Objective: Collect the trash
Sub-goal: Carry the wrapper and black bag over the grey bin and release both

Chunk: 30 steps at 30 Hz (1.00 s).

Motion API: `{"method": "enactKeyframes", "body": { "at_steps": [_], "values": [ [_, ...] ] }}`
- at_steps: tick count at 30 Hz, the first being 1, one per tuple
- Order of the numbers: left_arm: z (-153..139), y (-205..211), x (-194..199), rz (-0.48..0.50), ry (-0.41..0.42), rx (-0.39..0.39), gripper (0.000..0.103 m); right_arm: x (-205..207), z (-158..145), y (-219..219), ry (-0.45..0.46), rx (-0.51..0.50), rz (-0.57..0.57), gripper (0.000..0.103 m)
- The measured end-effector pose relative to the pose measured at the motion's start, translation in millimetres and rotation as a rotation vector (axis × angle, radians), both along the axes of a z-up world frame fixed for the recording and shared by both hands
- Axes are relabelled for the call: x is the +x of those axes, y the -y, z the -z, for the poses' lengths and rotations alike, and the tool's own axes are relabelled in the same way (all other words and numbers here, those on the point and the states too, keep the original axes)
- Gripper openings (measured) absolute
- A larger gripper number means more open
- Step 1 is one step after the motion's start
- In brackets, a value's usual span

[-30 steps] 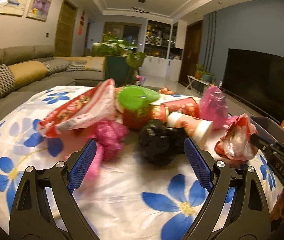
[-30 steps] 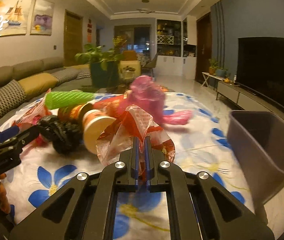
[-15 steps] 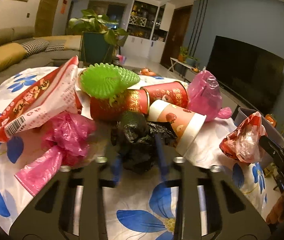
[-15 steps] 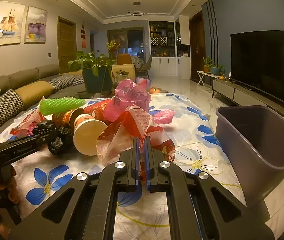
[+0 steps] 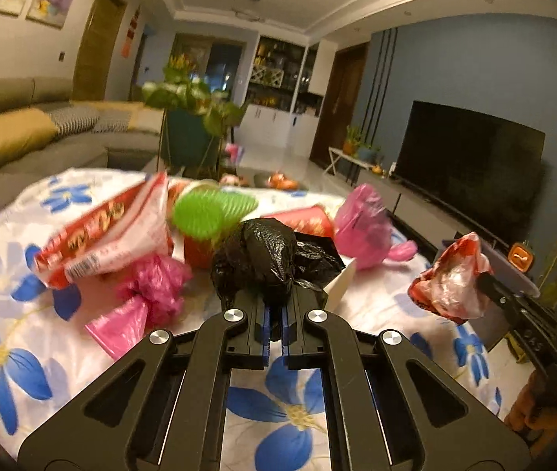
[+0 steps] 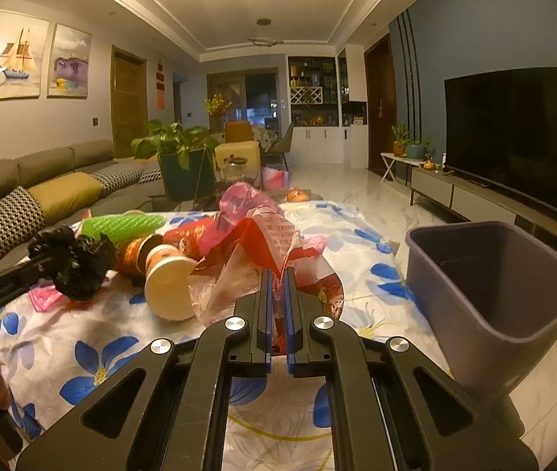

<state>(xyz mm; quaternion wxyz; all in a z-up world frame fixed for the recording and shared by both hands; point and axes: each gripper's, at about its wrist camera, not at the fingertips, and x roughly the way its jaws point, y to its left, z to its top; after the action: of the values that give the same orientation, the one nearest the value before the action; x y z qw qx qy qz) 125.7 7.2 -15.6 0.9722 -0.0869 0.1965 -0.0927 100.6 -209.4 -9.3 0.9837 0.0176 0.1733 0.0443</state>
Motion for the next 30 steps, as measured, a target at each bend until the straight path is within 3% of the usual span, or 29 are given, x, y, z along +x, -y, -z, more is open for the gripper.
{"method": "enactKeyframes", "body": {
  "at_steps": [14, 23, 30],
  "values": [
    [-43, 72, -4, 0.162, 0.103, 0.046, 0.003, -27, -39, 50, 0.125, -0.025, 0.165, 0.006],
    [-64, 166, 19, 0.332, 0.175, 0.065, 0.003, -42, -60, 111, 0.233, -0.072, 0.386, 0.006],
    [-62, 231, 43, 0.437, 0.186, 0.046, 0.003, -42, -63, 153, 0.268, -0.087, 0.504, 0.006]
  ]
}}
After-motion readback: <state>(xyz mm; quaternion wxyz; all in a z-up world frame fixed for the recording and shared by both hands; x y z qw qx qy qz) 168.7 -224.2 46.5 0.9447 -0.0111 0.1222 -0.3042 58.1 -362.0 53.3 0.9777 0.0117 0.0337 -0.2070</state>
